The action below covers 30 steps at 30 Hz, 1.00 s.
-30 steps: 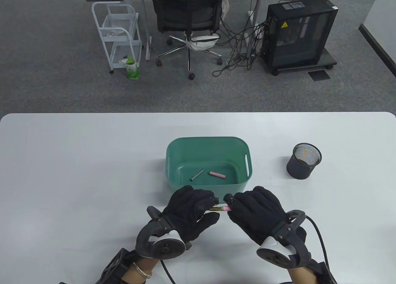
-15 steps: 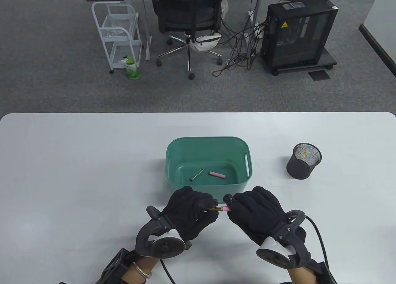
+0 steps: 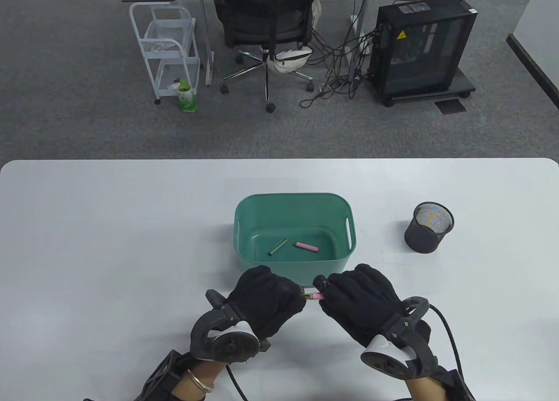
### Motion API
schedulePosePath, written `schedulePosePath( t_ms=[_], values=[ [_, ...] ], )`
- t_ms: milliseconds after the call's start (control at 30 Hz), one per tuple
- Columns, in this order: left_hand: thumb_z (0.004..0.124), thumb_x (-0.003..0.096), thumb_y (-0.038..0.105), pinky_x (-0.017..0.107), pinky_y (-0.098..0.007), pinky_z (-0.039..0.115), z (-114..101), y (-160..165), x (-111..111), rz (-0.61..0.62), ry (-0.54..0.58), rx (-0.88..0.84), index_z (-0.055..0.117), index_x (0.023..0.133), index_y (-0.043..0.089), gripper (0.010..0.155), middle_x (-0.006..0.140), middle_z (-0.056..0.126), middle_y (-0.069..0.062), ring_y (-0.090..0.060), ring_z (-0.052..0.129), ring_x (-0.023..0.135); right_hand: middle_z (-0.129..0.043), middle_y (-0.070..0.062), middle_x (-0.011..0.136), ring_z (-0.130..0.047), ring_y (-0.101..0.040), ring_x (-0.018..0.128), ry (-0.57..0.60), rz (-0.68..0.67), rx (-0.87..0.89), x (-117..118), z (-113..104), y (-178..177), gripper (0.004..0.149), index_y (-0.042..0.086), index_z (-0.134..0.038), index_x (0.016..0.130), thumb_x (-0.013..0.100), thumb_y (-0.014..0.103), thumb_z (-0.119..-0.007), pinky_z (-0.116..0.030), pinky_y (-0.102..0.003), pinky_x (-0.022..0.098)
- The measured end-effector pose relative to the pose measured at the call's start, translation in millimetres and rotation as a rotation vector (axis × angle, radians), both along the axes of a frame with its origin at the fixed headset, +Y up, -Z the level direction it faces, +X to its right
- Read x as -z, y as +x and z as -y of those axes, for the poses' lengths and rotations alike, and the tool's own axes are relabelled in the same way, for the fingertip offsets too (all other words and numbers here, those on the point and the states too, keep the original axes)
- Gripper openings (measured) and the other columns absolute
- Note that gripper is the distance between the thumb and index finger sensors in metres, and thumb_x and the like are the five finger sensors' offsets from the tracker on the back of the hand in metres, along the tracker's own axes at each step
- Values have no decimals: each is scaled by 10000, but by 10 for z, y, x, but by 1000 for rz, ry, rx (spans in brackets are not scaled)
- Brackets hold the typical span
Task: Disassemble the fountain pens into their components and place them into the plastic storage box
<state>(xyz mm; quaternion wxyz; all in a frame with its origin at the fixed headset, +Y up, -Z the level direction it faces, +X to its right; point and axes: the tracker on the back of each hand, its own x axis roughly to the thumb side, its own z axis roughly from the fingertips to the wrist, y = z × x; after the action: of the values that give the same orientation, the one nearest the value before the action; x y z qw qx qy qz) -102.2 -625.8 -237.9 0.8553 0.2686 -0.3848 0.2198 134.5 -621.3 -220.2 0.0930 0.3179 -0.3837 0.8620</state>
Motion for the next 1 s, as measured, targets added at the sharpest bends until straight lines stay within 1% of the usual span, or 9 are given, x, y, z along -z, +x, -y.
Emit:
schedulePosePath(
  t_ms=[200, 267, 433, 500, 633, 800, 1000],
  values=[
    [557, 677, 491, 704, -505, 687, 0, -4, 6, -2, -4, 2, 909, 794, 135, 514, 719, 1045, -61, -246, 1009, 623, -819, 91, 867, -839, -116, 766, 0, 1, -3, 0, 3, -4, 441, 329, -751, 962, 560, 481, -657, -622, -427, 745],
    [559, 677, 495, 706, -507, 684, 1, -5, 7, -4, -5, 2, 900, 810, 136, 513, 735, 1039, -63, -247, 1004, 638, -820, 90, 866, -841, -116, 765, 0, 0, -3, 1, 4, -5, 440, 329, -751, 962, 560, 480, -657, -623, -426, 745],
    [559, 673, 525, 736, -525, 649, 2, -13, 11, -7, -9, 2, 842, 921, 137, 540, 849, 984, -76, -267, 958, 743, -819, 90, 866, -841, -115, 765, 0, 3, -2, 4, 3, -2, 441, 329, -751, 962, 560, 481, -655, -623, -427, 744],
    [593, 657, 559, 754, -534, 628, 1, -18, 10, -11, -8, 1, 786, 994, 141, 571, 899, 951, -85, -269, 934, 783, -820, 89, 866, -841, -115, 765, 1, 7, -2, 7, 1, 3, 441, 328, -750, 963, 561, 481, -655, -623, -427, 744],
    [646, 635, 585, 788, -547, 582, -4, -23, 0, -14, 7, -6, 692, 1070, 152, 616, 990, 877, -93, -271, 886, 855, -819, 90, 866, -841, -115, 765, 1, 12, 1, 14, -1, 15, 440, 329, -751, 963, 561, 480, -655, -625, -427, 743],
    [692, 638, 553, 805, -546, 563, -3, -19, -8, -16, 14, 2, 649, 1086, 160, 597, 1028, 839, -86, -261, 862, 887, -818, 90, 867, -841, -116, 765, 3, 15, -1, 19, -1, 18, 442, 328, -749, 964, 561, 481, -654, -624, -427, 744],
    [725, 646, 501, 811, -546, 558, 1, 0, -16, -17, 21, 16, 674, 1053, 176, 523, 1022, 843, -69, -249, 862, 892, -819, 89, 868, -842, -116, 765, 3, 18, -1, 27, -1, 25, 441, 329, -749, 965, 561, 480, -654, -625, -427, 743]
  ],
)
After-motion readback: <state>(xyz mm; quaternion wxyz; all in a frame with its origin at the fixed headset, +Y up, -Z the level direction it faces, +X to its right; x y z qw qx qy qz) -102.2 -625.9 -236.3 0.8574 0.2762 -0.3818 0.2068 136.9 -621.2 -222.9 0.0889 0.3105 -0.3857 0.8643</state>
